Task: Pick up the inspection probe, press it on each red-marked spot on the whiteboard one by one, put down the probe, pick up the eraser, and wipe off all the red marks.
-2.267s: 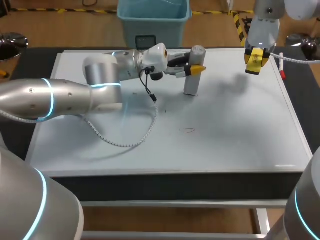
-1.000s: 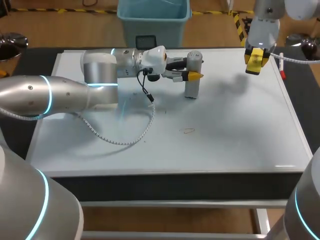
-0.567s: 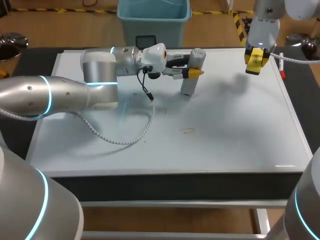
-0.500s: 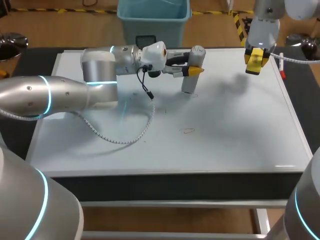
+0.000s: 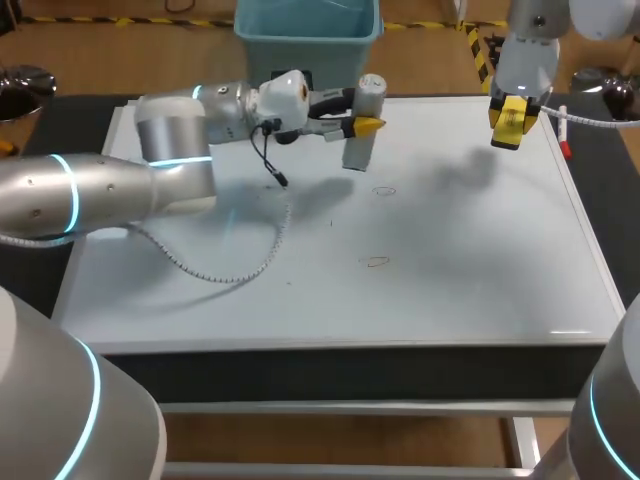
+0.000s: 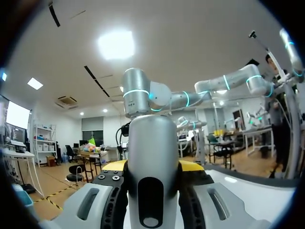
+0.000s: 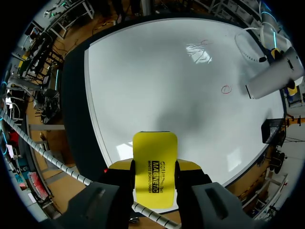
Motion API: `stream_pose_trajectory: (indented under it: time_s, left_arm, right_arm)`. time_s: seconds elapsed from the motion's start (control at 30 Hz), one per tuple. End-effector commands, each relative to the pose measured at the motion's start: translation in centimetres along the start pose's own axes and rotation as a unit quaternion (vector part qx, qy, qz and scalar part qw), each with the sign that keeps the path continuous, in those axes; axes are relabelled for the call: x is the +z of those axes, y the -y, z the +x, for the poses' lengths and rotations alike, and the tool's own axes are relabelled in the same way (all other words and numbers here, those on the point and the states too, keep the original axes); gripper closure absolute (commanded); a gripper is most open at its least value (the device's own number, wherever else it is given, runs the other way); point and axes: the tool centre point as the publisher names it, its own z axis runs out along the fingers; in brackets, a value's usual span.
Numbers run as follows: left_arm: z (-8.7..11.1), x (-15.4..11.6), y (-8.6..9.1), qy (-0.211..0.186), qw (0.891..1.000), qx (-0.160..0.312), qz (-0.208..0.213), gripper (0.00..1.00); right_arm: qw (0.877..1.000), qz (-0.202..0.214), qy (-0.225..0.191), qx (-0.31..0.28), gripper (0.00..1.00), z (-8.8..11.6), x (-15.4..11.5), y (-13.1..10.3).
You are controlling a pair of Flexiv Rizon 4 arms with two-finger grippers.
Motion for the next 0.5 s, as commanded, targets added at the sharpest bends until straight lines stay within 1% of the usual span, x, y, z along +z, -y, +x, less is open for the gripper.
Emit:
stream_pose_trajectory:
  time_s: [0.03, 0.07, 0.17, 0.3, 0.5]
  left_arm:
    - [0.8, -2.7, 1.3, 0.03, 1.0, 0.001, 0.006, 1.0]
    - [0.6, -3.4, 1.5, 0.037, 0.999, 0.0, 0.013, 1.0]
    - [0.1, -5.4, 2.2, 0.058, 0.998, 0.006, 0.01, 1.0]
    - [-0.6, -7.9, 2.9, 0.073, 0.997, 0.009, -0.004, 1.0]
    - [-1.6, -11.5, 4.1, 0.11, 0.994, 0.018, -0.008, 1.0]
  right_arm:
    - [1.0, 0.0, -0.001, -0.001, 1.0, 0.1, -0.1, 0.0]
    - [1.0, 0.0, -0.001, -0.001, 1.0, 0.1, -0.1, 0.0]
    - [1.0, 0.0, -0.001, -0.001, 1.0, 0.1, -0.1, 0.0]
    - [1.0, 0.0, -0.001, -0.001, 1.0, 0.1, -0.1, 0.0]
    - [1.0, 0.0, -0.001, -0.001, 1.0, 0.1, -0.1, 0.0]
